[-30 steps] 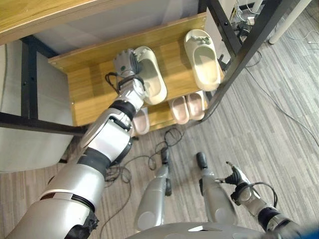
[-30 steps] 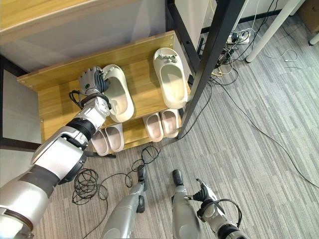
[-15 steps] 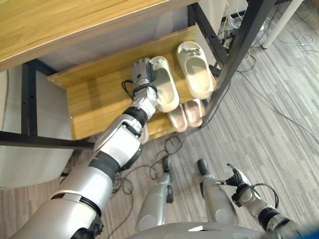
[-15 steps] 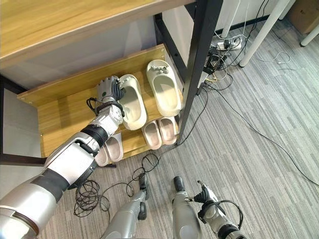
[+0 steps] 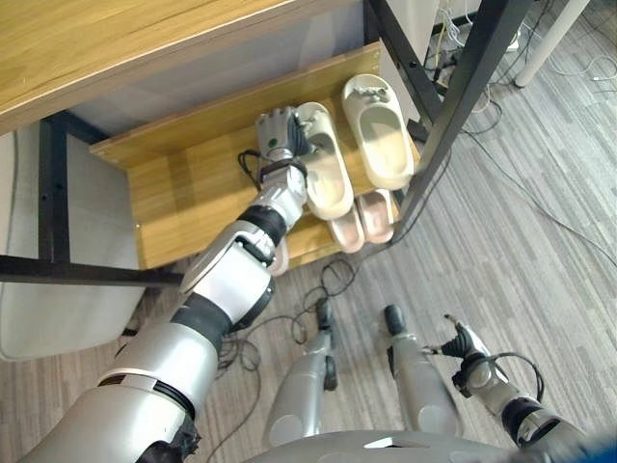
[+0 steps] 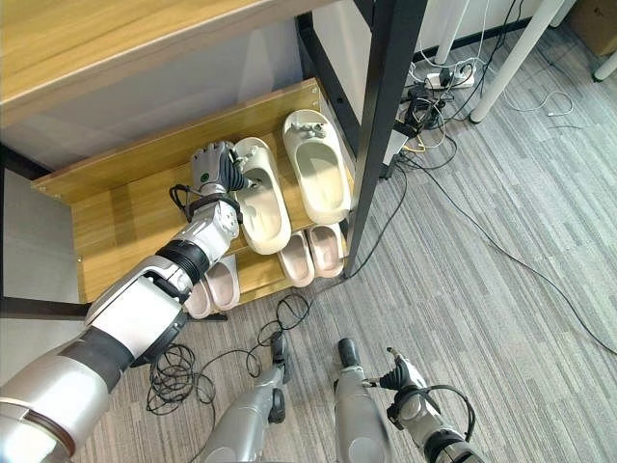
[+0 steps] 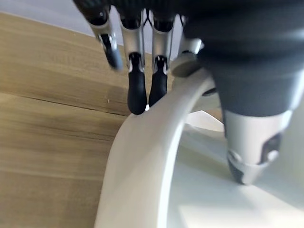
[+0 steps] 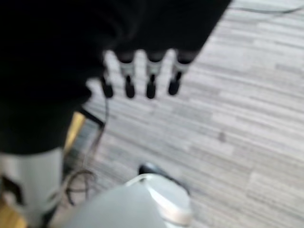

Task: Arrange the slippers neatly on the shoe rack.

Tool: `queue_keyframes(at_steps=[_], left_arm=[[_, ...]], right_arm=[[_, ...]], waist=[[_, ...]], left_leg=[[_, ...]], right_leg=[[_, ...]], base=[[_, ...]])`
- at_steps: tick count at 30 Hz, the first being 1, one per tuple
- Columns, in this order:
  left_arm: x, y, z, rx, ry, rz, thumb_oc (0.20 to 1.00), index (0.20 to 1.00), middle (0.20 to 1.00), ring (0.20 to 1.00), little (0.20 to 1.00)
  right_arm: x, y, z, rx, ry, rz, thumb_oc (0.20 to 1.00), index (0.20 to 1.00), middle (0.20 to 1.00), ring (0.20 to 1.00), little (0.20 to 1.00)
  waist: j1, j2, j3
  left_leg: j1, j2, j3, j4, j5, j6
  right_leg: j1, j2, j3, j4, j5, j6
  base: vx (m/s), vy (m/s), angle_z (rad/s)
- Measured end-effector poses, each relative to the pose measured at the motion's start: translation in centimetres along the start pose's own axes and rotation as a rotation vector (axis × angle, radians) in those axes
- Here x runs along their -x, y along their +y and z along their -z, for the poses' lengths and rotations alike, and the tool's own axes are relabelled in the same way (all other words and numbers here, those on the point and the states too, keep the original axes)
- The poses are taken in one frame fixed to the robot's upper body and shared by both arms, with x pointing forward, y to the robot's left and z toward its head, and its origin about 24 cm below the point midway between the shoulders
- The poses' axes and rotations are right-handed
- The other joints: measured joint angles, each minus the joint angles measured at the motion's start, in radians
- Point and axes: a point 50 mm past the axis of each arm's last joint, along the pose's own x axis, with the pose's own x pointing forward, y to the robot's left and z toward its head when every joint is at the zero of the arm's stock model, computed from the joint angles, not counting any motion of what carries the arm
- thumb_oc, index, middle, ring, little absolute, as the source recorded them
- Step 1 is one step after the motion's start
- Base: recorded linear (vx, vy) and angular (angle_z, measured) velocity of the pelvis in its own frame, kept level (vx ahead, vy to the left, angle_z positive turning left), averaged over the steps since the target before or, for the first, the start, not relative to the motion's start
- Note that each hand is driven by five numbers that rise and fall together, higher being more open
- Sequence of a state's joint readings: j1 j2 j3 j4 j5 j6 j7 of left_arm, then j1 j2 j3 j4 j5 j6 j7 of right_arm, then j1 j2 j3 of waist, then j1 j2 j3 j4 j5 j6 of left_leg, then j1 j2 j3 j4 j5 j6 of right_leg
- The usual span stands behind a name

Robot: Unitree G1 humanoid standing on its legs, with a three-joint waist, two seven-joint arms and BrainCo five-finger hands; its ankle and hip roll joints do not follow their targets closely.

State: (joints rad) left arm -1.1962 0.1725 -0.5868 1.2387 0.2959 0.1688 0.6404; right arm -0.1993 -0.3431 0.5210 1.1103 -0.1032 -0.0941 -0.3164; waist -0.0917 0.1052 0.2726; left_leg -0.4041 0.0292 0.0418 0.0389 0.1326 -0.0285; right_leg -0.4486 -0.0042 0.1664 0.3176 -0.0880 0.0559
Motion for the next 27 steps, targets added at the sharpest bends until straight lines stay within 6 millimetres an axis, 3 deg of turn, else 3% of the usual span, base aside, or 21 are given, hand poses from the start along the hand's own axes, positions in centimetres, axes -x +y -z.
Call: queue_keyframes(at_steps=[10, 20, 27], left_arm=[[-0.1, 0.3, -0.9, 0.040, -0.048, -0.004, 1.000, 1.000, 1.000, 1.000, 1.000], [1.5, -1.5, -1.8, 0.198, -0.077, 0.080, 1.000, 1.000, 1.000, 1.000, 1.000], [2.5, -2.5, -2.5, 0.292, -0.087, 0.120, 1.000, 1.000, 1.000, 1.000, 1.000]], right_arm=[[-0.1, -0.8, 0.6, 0.014, 0.014, 0.016, 1.000, 1.000, 1.000, 1.000, 1.000], [-0.1, -1.5, 1.6, 0.010, 0.077, 0.037, 1.000, 1.000, 1.000, 1.000, 1.000], [0.1, -1.6, 2.6, 0.012, 0.129, 0.043, 1.000, 1.000, 1.000, 1.000, 1.000]], waist=[[0.003, 0.024, 0.012], [0.008, 0.068, 0.027], [0.036, 0.097, 0.023]], left_leg=[[0.002, -0.002, -0.001, 0.000, 0.003, -0.002], [0.044, -0.005, -0.005, -0.001, 0.009, -0.003], [0.046, -0.005, -0.019, 0.000, 0.007, 0.000]], right_leg=[[0.006, -0.004, -0.007, 0.002, -0.002, -0.001], [0.039, -0.006, -0.011, 0.021, -0.020, -0.002], [0.037, -0.004, -0.016, 0.038, -0.026, -0.010]], base=[[0.00, 0.001, 0.00], [0.00, 0.003, 0.01], [0.00, 0.008, 0.02]])
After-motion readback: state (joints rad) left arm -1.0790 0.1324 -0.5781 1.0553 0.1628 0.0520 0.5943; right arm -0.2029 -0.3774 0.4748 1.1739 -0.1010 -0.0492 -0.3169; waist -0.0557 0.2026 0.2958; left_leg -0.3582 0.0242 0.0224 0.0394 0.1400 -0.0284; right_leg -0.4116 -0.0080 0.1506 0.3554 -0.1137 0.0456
